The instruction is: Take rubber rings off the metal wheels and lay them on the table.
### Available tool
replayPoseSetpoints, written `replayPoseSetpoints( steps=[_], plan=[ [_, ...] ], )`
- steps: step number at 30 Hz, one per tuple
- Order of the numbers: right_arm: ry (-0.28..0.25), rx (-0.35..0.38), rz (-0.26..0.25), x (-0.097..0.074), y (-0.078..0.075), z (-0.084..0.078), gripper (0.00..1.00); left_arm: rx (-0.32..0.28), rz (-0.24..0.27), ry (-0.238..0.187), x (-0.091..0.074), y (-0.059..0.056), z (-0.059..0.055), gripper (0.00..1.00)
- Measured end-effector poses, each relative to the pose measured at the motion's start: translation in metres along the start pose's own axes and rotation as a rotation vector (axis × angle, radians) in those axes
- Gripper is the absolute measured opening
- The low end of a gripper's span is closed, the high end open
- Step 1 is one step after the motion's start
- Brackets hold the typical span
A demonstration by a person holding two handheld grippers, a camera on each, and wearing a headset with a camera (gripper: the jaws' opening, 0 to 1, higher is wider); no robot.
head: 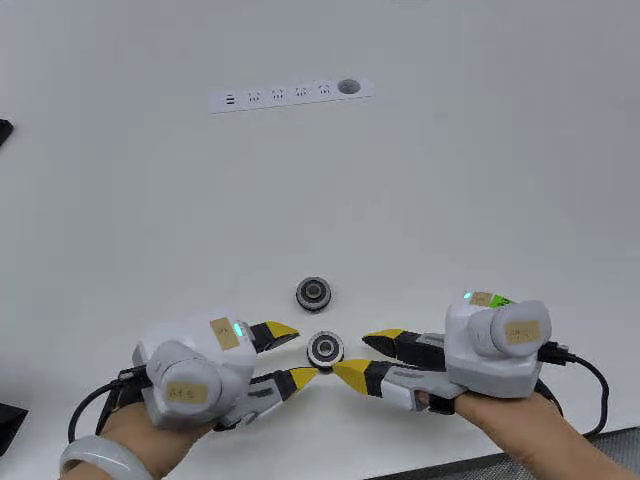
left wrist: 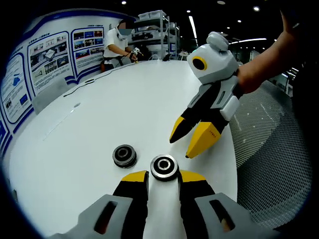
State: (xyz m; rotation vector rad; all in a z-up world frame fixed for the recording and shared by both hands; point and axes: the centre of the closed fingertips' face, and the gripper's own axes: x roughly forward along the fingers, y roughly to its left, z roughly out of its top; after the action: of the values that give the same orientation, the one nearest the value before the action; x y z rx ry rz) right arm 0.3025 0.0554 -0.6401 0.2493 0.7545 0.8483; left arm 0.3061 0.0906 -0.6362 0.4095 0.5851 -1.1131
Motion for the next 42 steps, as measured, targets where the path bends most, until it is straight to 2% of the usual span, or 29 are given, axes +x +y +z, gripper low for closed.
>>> replayPoseSetpoints(
  steps=[14, 26, 35, 42],
  plan=[
    [-0.018, 0.030, -0.001, 0.001, -0.002, -0.002, 0.36, 0.077, -0.020, 0.038, 0.020, 0.000, 0.008, 0.21],
    [-0.026, 0.045, -0.004, 0.000, -0.006, -0.002, 0.36, 0.084, -0.036, 0.079, 0.028, -0.002, 0.001, 0.19],
    [-0.026, 0.055, -0.001, 0.002, -0.006, -0.004, 0.36, 0.075, -0.046, 0.081, 0.029, -0.003, 0.000, 0.14],
    [-0.057, 0.117, 0.016, 0.007, -0.005, 0.002, 0.35, 0.075, -0.049, 0.079, 0.029, -0.002, 0.000, 0.14]
  ],
)
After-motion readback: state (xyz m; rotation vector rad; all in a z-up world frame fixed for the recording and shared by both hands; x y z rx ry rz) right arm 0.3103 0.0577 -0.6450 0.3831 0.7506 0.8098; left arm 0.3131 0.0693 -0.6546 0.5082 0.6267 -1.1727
